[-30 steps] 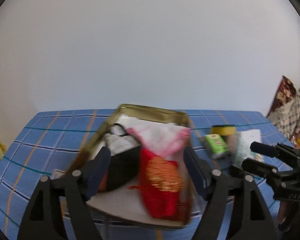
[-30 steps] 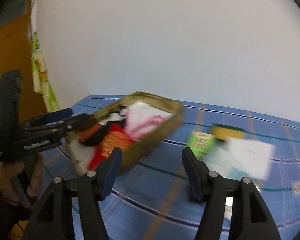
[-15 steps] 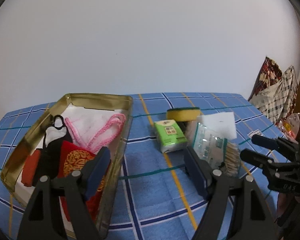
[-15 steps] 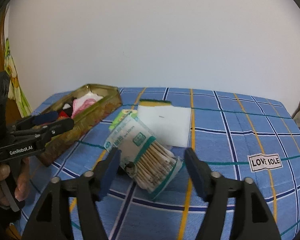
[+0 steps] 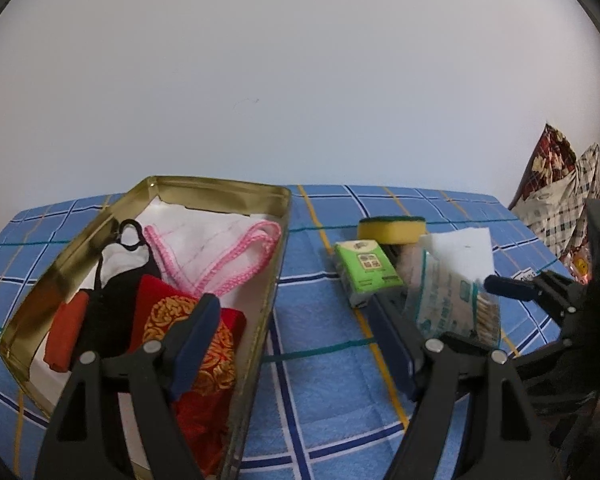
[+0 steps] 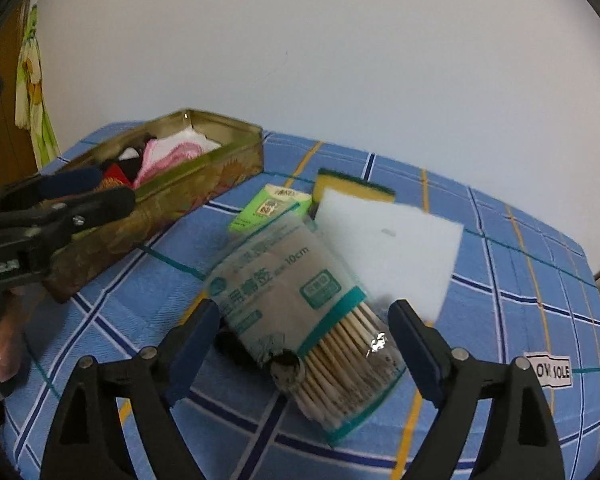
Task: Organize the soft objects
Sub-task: 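Grasp the bag of cotton swabs with the right gripper and lift it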
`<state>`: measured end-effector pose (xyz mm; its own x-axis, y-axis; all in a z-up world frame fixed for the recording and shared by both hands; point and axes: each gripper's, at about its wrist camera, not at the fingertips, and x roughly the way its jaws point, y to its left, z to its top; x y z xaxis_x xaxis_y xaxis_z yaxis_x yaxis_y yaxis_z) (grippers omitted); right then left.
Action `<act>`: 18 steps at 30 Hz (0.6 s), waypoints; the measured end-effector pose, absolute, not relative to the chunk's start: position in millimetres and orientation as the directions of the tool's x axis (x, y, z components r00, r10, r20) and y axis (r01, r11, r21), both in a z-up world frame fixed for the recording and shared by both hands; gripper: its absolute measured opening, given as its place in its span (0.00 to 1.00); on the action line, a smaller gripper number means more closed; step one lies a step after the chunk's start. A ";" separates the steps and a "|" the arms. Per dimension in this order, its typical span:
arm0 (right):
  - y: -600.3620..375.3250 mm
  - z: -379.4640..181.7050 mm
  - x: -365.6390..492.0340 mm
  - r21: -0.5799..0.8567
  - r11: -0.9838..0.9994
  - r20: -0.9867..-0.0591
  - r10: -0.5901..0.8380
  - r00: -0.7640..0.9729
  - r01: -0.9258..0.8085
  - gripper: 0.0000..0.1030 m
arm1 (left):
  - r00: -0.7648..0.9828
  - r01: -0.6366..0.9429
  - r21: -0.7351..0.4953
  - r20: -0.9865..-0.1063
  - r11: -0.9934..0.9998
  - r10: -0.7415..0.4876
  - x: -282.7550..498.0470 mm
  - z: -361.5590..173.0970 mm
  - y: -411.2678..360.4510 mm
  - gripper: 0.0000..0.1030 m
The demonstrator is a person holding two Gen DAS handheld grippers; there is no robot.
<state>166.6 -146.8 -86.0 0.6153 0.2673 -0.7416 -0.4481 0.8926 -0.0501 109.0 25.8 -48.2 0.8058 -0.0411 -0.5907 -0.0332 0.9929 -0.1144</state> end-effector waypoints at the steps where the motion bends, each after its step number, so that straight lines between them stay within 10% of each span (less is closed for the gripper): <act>1: -145.9 -88.3 169.5 -0.033 0.890 -0.751 0.278 0.599 -0.455 0.85 | 0.805 -0.032 -0.117 -0.591 0.993 -0.044 109.4 -48.6 25.9 0.74; 6: -146.6 -93.6 169.7 -0.015 0.887 -0.757 0.291 0.585 -0.461 0.78 | 0.803 -0.030 -0.127 -0.594 0.991 -0.051 110.5 -49.7 27.0 0.74; 14: -169.5 -85.5 160.0 0.097 0.889 -0.693 0.383 0.611 -0.447 0.30 | 0.793 -0.015 -0.105 -0.607 0.994 -0.052 111.9 -51.4 15.7 0.74; 18: -174.1 -87.2 162.4 0.120 0.888 -0.692 0.396 0.604 -0.444 0.30 | 0.791 -0.008 -0.081 -0.610 0.997 -0.043 112.7 -52.0 6.8 0.74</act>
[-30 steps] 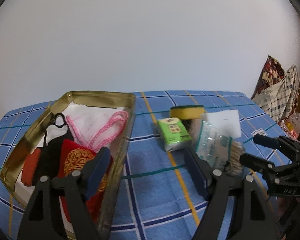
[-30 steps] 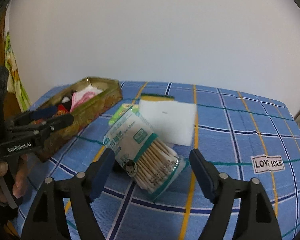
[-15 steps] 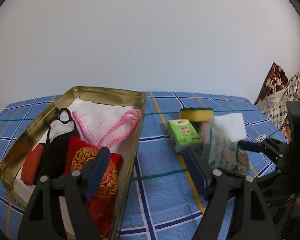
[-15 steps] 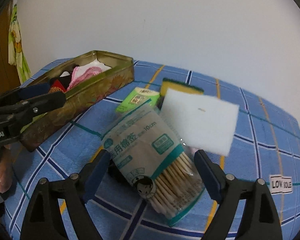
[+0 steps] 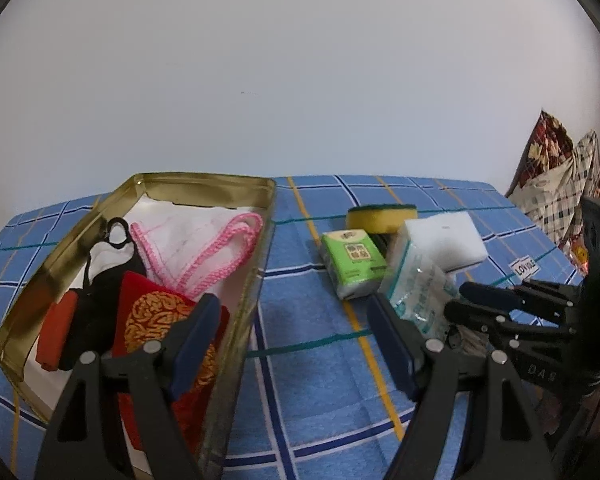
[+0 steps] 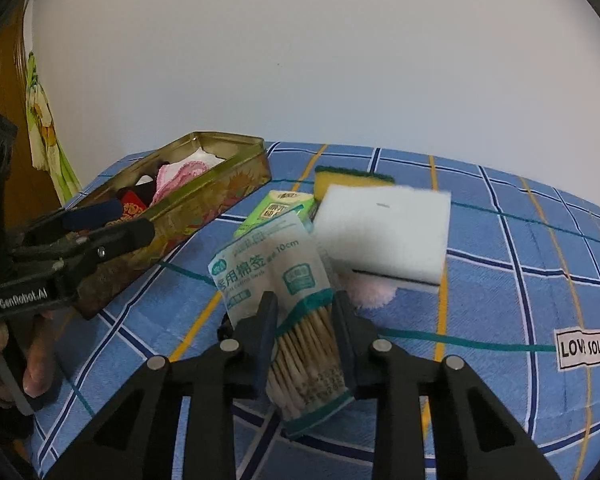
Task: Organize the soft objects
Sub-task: 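Grasp the bag of cotton swabs with the right gripper and lift it, then move the left gripper over the dark purple scrunchie and grasp it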
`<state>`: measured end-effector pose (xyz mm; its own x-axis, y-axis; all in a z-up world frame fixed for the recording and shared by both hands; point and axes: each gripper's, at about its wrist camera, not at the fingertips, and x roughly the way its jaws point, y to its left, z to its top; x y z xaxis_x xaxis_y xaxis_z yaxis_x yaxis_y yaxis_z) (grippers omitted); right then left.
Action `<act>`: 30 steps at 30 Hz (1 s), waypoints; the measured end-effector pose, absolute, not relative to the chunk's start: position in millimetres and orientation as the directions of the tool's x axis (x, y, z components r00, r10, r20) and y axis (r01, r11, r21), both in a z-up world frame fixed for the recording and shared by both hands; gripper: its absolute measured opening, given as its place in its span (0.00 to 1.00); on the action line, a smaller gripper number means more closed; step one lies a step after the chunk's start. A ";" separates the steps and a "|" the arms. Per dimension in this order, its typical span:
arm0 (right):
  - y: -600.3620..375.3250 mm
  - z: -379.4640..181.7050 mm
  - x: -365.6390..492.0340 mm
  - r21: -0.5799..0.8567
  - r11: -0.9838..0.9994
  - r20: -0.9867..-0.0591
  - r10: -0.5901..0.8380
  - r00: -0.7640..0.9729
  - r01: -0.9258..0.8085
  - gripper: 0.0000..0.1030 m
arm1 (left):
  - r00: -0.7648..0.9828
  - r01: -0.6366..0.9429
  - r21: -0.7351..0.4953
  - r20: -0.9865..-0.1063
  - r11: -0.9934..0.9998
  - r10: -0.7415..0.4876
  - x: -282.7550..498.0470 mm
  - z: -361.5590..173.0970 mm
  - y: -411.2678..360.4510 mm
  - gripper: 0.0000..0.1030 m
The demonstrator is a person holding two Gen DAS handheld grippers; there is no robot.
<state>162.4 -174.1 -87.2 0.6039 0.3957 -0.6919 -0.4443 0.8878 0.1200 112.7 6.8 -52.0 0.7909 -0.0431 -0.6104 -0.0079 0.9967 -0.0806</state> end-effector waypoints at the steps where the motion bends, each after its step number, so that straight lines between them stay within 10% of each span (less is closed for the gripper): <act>1: -173.6 -86.6 163.0 0.122 0.889 -0.688 0.397 0.608 -0.442 0.30 | 0.790 -0.007 -0.077 -0.611 0.997 -0.042 113.1 -52.3 5.5 0.74; 8: -155.3 -89.6 172.2 0.113 0.859 -0.727 0.414 0.549 -0.499 0.77 | 0.790 -0.017 -0.081 -0.612 0.997 -0.036 115.7 -53.9 8.5 0.74; 13: -143.6 -95.0 180.8 0.090 0.861 -0.752 0.388 0.532 -0.501 0.77 | 0.790 -0.022 -0.092 -0.612 0.996 -0.039 114.9 -54.6 11.1 0.74; 19: -148.5 -91.4 171.7 0.143 0.834 -0.725 0.455 0.517 -0.532 0.48 | 0.790 -0.027 -0.110 -0.611 0.994 -0.047 113.8 -52.6 14.4 0.74; 30: -179.9 -64.4 148.1 0.198 0.849 -0.569 0.507 0.648 -0.490 0.42 | 0.785 0.000 -0.089 -0.618 0.996 -0.055 115.9 -49.2 2.0 0.74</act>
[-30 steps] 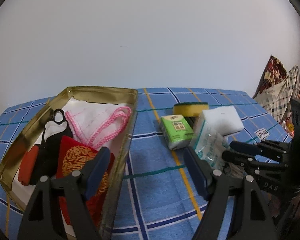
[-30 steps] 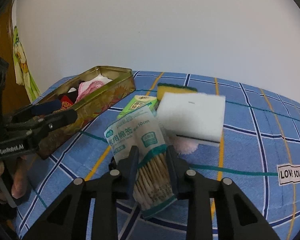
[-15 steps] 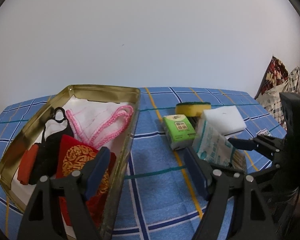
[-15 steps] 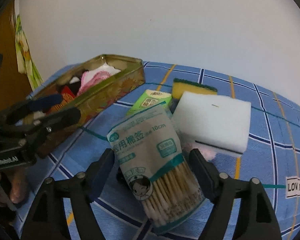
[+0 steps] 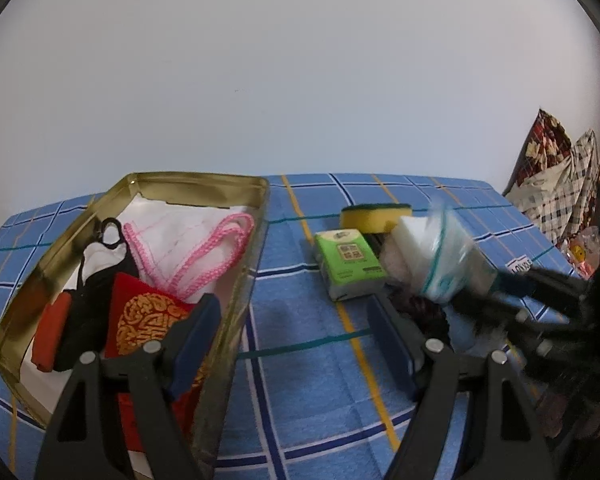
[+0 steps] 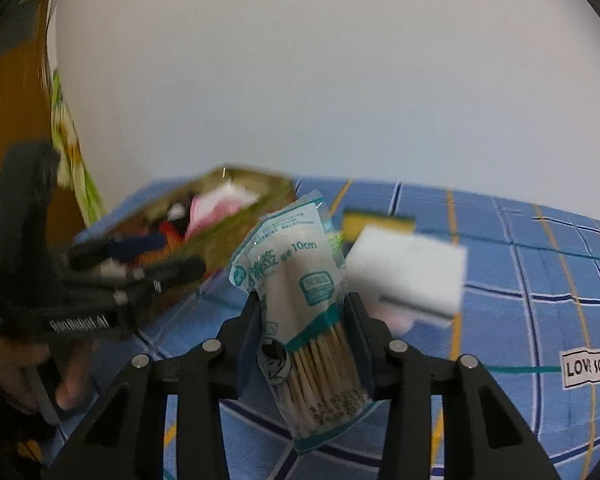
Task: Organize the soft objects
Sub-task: 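Move the left gripper over the dark purple scrunchie and grasp it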
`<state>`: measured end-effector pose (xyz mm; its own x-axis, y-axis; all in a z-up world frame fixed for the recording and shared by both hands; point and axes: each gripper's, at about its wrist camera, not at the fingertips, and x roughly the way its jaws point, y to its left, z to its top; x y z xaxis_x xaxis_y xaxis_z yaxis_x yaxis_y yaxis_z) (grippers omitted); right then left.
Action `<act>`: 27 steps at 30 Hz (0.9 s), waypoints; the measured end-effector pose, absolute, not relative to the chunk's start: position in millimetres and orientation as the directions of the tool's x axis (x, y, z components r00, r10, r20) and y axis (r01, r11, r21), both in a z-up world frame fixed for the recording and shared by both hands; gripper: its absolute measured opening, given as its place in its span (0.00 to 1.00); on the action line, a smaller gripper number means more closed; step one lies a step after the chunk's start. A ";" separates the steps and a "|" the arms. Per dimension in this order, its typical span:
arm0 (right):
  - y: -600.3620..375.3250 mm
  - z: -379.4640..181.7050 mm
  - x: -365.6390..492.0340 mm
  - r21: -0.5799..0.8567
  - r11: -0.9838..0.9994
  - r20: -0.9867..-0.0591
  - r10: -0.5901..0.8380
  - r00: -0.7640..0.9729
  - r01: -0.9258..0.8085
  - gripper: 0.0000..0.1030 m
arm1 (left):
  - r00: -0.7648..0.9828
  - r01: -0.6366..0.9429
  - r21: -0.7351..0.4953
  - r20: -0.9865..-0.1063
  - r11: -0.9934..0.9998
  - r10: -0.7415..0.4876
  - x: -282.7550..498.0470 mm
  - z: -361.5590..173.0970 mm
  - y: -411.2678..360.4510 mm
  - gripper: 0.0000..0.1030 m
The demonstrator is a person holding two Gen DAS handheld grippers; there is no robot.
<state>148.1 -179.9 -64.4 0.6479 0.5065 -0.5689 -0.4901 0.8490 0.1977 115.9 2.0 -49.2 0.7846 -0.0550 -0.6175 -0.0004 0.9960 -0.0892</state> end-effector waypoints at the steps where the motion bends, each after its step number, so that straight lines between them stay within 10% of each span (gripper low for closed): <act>1: -185.4 -61.3 147.8 0.202 0.858 -0.552 0.498 0.669 -0.472 0.42 | 0.784 0.005 -0.085 -0.618 0.996 -0.057 116.7 -48.5 -0.5 0.74; 22: -220.8 -75.8 162.6 0.124 0.960 -0.588 0.274 0.761 -0.250 0.42 | 0.688 0.155 -0.078 -0.707 0.985 -0.165 148.1 -70.9 -81.6 0.74; 27: -219.1 -75.6 162.4 0.126 0.958 -0.589 0.280 0.758 -0.256 0.42 | 0.647 0.207 -0.104 -0.731 0.973 -0.216 154.6 -78.4 -91.2 0.51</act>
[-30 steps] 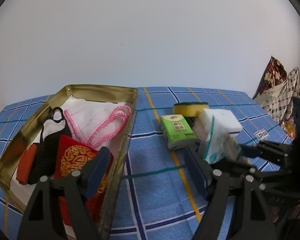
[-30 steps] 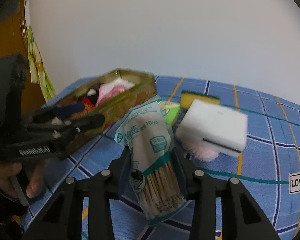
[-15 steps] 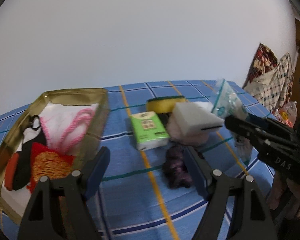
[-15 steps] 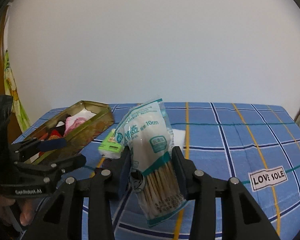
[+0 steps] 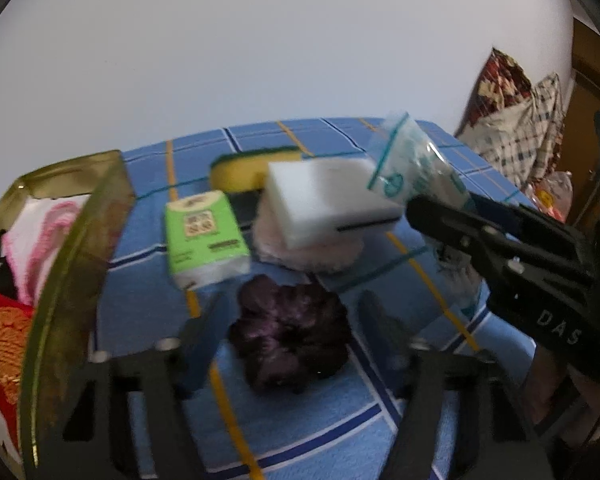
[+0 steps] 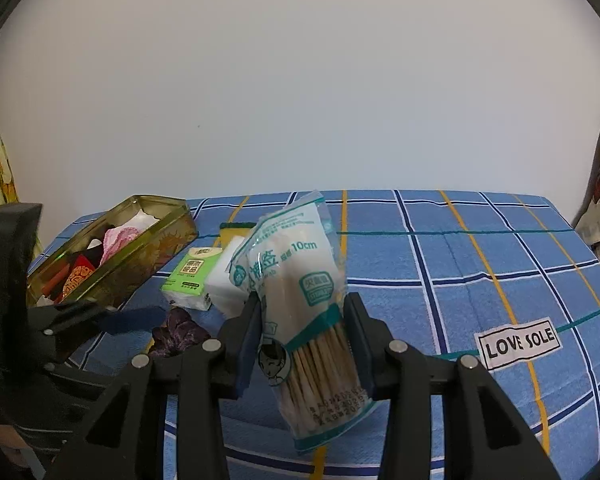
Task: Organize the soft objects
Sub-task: 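Move the left gripper over the dark purple scrunchie and grasp it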
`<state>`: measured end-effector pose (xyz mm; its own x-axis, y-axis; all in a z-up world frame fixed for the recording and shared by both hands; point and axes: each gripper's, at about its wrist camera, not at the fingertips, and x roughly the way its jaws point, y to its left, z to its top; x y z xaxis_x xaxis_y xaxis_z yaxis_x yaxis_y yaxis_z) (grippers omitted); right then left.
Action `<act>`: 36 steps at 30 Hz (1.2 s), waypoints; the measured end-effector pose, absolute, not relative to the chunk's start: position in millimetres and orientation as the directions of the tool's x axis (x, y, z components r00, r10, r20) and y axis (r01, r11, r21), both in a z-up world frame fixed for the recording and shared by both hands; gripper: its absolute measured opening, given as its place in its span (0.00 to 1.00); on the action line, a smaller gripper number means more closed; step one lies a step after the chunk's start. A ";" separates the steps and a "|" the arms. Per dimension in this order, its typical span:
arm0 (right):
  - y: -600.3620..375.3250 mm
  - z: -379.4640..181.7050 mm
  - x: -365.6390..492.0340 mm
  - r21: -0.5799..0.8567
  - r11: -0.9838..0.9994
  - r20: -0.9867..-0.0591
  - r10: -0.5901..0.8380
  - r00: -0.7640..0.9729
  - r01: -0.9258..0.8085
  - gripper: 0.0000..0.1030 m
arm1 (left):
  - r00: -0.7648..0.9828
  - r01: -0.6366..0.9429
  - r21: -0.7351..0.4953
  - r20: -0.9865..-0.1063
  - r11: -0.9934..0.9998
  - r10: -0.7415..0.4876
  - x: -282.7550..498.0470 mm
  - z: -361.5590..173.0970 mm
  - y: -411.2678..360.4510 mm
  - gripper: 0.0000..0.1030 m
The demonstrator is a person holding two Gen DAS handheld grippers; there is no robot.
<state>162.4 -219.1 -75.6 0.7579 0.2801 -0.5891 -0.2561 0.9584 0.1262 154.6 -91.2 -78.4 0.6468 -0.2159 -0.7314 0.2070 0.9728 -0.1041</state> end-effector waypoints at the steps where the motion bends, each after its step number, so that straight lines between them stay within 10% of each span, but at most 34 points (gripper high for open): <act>1: -217.2 -76.1 163.0 0.127 0.958 -0.590 0.282 0.757 -0.258 0.42 | 0.645 0.209 -0.101 -0.733 0.973 -0.215 154.4 -79.4 -91.4 0.49; 12: -221.3 -73.9 158.9 0.139 0.954 -0.574 0.297 0.763 -0.266 0.42 | 0.687 0.235 -0.091 -0.688 0.968 -0.232 140.9 -69.2 -90.8 0.09; 36: -223.1 -72.9 156.7 0.149 0.950 -0.570 0.308 0.762 -0.273 0.42 | 0.720 0.247 -0.083 -0.651 0.965 -0.240 130.4 -61.9 -85.6 0.04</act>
